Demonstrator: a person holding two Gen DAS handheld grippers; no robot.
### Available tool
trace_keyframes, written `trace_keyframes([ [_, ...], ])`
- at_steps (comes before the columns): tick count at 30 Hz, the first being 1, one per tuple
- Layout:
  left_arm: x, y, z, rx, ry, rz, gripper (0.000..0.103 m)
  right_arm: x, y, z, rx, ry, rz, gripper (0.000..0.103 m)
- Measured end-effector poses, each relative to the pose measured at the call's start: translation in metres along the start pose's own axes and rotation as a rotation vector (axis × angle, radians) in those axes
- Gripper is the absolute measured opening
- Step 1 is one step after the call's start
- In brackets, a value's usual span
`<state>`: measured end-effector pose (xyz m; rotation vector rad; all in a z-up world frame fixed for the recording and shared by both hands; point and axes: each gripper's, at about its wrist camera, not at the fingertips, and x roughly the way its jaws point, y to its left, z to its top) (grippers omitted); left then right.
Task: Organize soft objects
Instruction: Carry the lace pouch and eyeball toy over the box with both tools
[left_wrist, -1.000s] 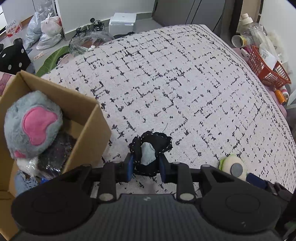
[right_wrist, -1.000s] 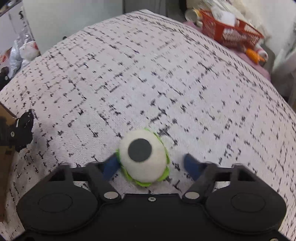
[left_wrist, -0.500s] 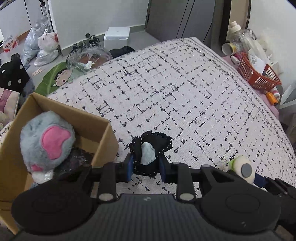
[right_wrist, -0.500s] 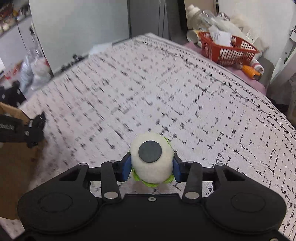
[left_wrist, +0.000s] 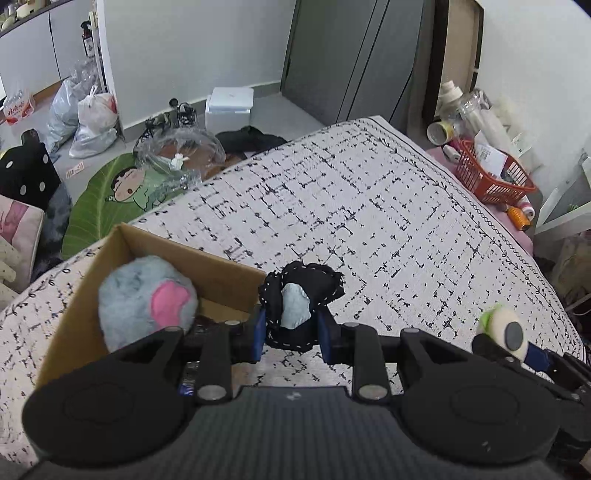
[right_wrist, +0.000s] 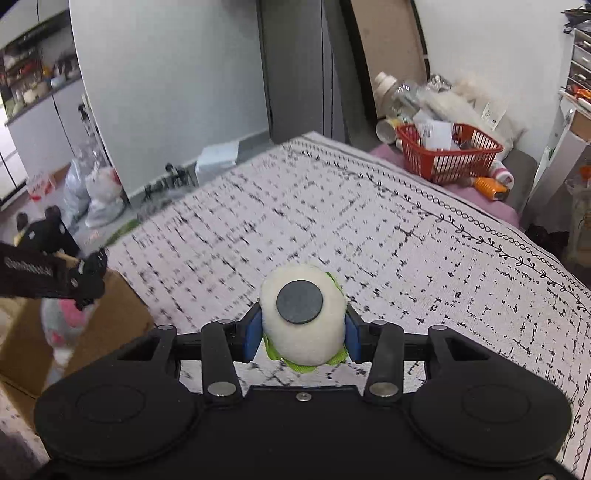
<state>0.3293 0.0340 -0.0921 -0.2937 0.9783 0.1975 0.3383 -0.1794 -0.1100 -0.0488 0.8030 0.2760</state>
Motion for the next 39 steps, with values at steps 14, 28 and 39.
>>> trace_keyframes([
  [14, -0.025, 0.044, -0.009, 0.016, -0.052, -0.037, 0.028, -0.045, 0.030, 0.012, 0.033, -0.107, 0.038, 0.043],
  [28, -0.052, 0.093, -0.018, 0.017, -0.091, -0.057, 0.028, -0.049, 0.081, 0.008, -0.004, -0.108, 0.092, 0.043],
  [39, -0.055, 0.131, -0.024, 0.004, -0.066, -0.077, 0.028, -0.047, 0.131, 0.002, -0.070, -0.095, 0.138, 0.043],
])
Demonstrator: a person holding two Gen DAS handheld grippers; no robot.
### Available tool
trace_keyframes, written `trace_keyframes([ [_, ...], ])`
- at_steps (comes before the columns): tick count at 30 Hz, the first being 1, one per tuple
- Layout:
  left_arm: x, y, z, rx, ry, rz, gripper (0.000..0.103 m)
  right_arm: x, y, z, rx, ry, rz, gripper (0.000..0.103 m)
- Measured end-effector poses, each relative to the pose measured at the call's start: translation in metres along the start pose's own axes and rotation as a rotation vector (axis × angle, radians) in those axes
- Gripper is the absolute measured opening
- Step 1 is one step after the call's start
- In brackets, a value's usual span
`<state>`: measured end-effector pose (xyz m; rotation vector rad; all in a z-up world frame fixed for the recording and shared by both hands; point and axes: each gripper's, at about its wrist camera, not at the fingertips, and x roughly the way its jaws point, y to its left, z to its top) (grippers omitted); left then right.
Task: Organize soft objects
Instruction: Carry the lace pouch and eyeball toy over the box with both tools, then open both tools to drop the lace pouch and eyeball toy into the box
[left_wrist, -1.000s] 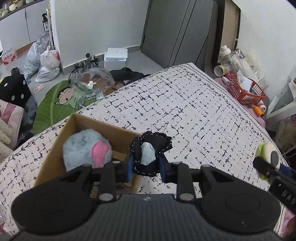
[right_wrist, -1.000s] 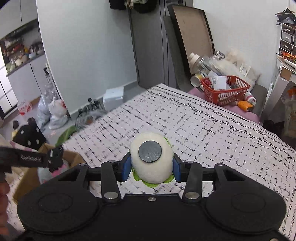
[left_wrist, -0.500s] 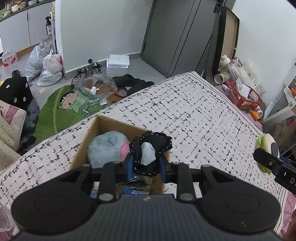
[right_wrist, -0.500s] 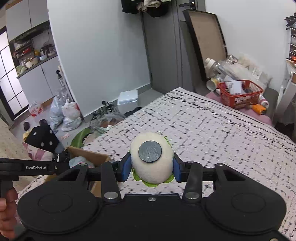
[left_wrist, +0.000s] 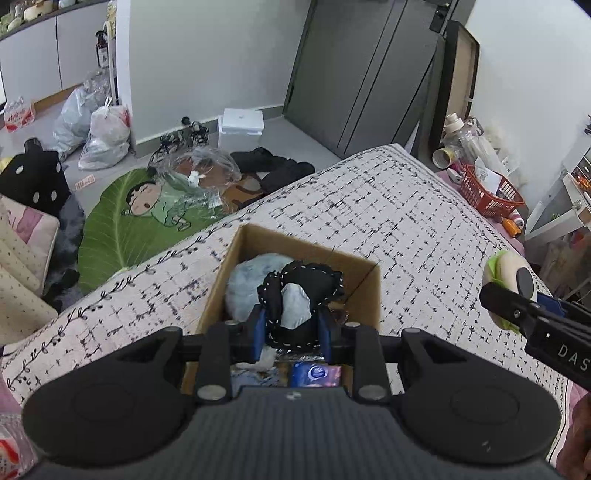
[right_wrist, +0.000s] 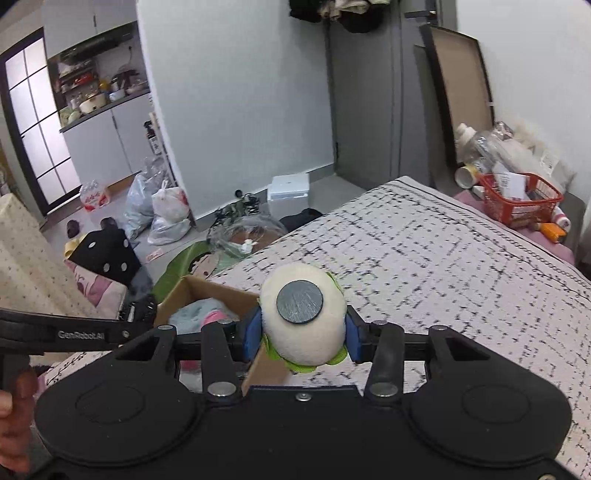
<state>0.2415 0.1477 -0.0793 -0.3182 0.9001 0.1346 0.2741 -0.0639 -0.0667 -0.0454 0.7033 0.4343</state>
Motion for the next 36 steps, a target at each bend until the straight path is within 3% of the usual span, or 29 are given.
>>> trace_keyframes([
  [13, 0.023, 0.044, -0.018, -0.077, 0.106, -0.007, 0.031, 0.025, 0.045, -0.002, -0.054, 0.041, 0.062, 0.044],
  [15, 0.026, 0.048, -0.017, -0.081, 0.124, 0.002, 0.042, 0.029, 0.050, -0.003, -0.051, 0.057, 0.074, 0.044],
  [19, 0.026, 0.051, -0.014, -0.081, 0.151, -0.020, 0.052, 0.039, 0.055, -0.007, -0.021, 0.106, 0.110, 0.044],
  [22, 0.025, 0.049, -0.011, -0.059, 0.146, 0.011, 0.060, 0.040, 0.058, -0.007, 0.008, 0.131, 0.142, 0.044],
  [32, 0.018, 0.057, -0.006, -0.068, 0.127, 0.009, 0.062, 0.046, 0.055, -0.011, 0.080, 0.190, 0.161, 0.045],
  [36, 0.014, 0.058, -0.004, -0.066, 0.122, 0.016, 0.062, 0.049, 0.059, -0.014, 0.098, 0.227, 0.187, 0.054],
])
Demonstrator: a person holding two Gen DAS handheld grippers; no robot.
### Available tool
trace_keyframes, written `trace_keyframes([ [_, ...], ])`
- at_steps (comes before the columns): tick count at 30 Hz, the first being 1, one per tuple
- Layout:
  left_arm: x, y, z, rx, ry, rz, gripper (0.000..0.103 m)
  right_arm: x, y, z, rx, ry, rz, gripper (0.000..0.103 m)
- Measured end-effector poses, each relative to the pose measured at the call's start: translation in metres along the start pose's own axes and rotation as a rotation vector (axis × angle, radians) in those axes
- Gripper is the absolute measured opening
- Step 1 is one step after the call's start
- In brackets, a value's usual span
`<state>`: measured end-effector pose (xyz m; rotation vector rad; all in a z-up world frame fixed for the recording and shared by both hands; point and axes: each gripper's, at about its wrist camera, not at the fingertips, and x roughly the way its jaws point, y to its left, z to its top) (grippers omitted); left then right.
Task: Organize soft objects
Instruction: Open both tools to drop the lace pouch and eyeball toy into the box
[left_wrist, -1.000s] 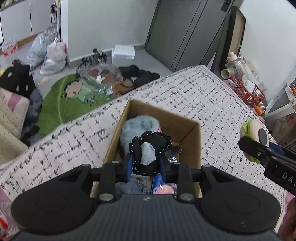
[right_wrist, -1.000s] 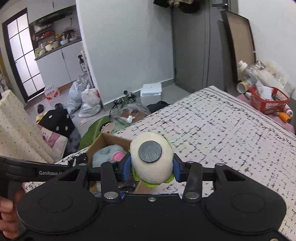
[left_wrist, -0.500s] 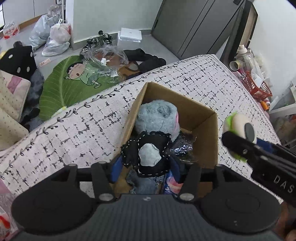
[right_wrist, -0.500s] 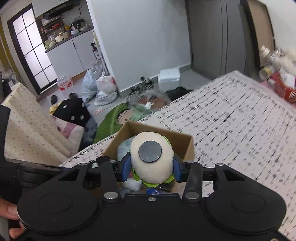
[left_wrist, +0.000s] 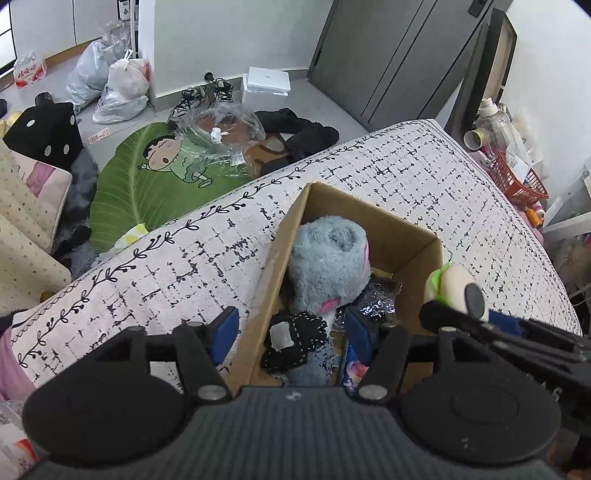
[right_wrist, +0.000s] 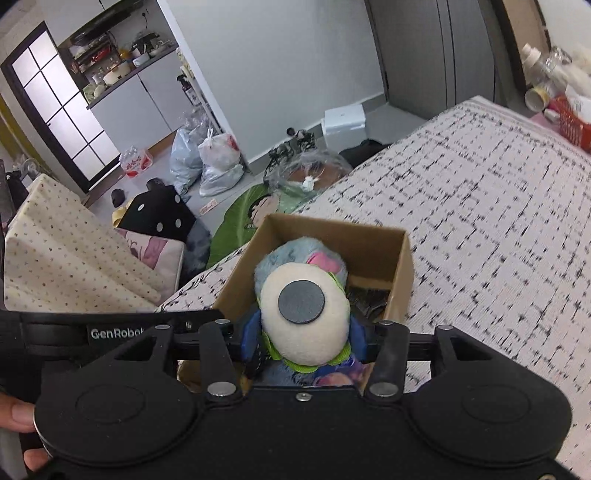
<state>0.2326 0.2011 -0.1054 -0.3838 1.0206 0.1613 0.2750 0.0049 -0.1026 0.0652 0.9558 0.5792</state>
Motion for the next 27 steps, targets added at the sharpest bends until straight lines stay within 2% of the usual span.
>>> trace_keyframes([
  [1, -0.001, 0.000, 0.000, 0.001, -0.001, 0.002, 0.062, 0.000, 0.000, -0.001, 0.005, 0.008, 0.006, 0.057],
  [3, -0.003, -0.002, 0.000, 0.006, -0.004, 0.005, 0.065, -0.002, -0.001, -0.002, 0.018, 0.015, 0.005, 0.076],
  [5, -0.004, -0.004, 0.000, 0.009, -0.013, 0.021, 0.069, -0.006, -0.004, -0.002, 0.024, 0.005, -0.031, 0.087],
  [14, -0.011, -0.016, -0.004, 0.034, -0.031, 0.041, 0.083, -0.018, -0.020, -0.001, 0.056, -0.001, -0.124, 0.097],
  [22, -0.013, -0.027, -0.006, 0.044, -0.011, 0.080, 0.093, -0.036, -0.043, -0.002, 0.115, 0.000, -0.129, 0.101],
  [27, -0.019, -0.038, -0.011, 0.062, -0.005, 0.073, 0.098, -0.049, -0.050, -0.001, 0.127, -0.021, -0.118, 0.103],
])
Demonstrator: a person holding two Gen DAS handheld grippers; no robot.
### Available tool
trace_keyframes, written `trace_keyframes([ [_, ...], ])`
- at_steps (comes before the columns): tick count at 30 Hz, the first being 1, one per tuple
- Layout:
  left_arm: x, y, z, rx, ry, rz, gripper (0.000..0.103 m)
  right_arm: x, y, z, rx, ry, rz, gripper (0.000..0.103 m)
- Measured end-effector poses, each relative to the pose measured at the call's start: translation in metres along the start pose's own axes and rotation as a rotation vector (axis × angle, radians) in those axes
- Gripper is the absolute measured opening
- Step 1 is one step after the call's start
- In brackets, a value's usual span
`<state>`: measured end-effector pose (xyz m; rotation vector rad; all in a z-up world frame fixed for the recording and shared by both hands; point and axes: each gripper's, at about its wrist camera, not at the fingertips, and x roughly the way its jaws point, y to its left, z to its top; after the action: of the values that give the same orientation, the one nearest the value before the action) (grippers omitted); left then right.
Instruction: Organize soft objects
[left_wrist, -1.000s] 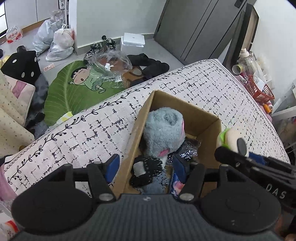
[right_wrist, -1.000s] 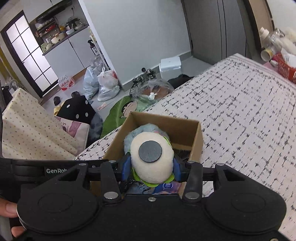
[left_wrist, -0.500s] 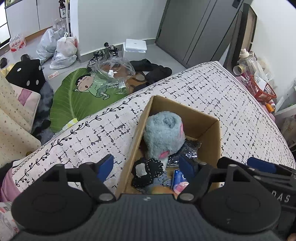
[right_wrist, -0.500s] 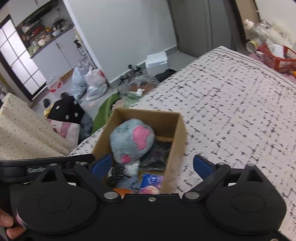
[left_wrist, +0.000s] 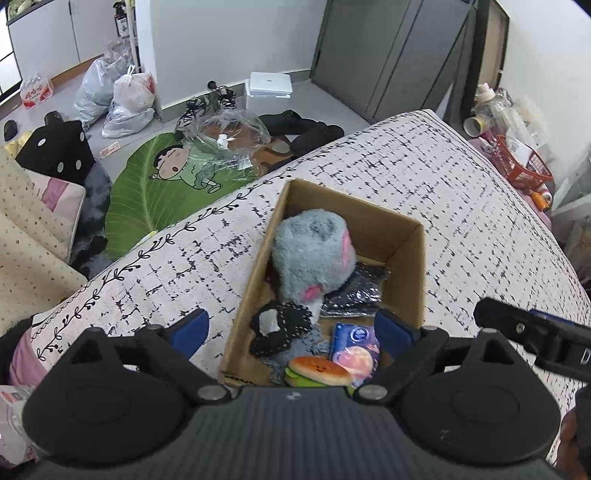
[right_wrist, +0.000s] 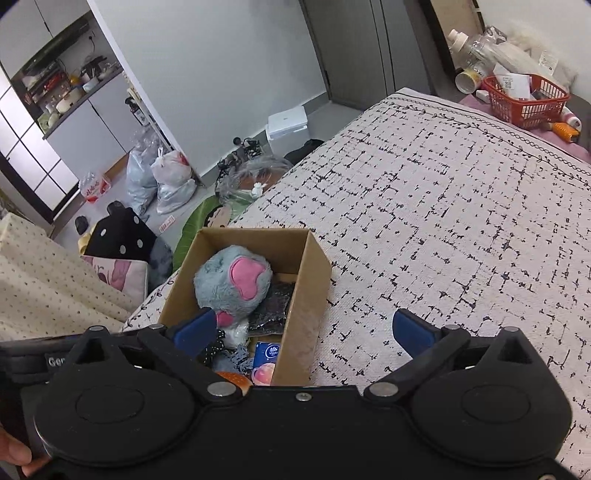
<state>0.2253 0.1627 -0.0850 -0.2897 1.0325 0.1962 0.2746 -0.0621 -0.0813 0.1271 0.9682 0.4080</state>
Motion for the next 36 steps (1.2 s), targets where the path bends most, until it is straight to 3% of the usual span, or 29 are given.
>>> trace_keyframes([
  [12, -0.028, -0.023, -0.008, 0.021, -0.049, 0.012, 0.102, -0.033, -0.025, 0.000, 0.027, -0.057, -0.010, 0.103],
  [36, -0.090, -0.052, -0.051, 0.037, -0.154, -0.036, 0.103, -0.116, -0.053, -0.039, 0.064, -0.226, -0.043, 0.103],
])
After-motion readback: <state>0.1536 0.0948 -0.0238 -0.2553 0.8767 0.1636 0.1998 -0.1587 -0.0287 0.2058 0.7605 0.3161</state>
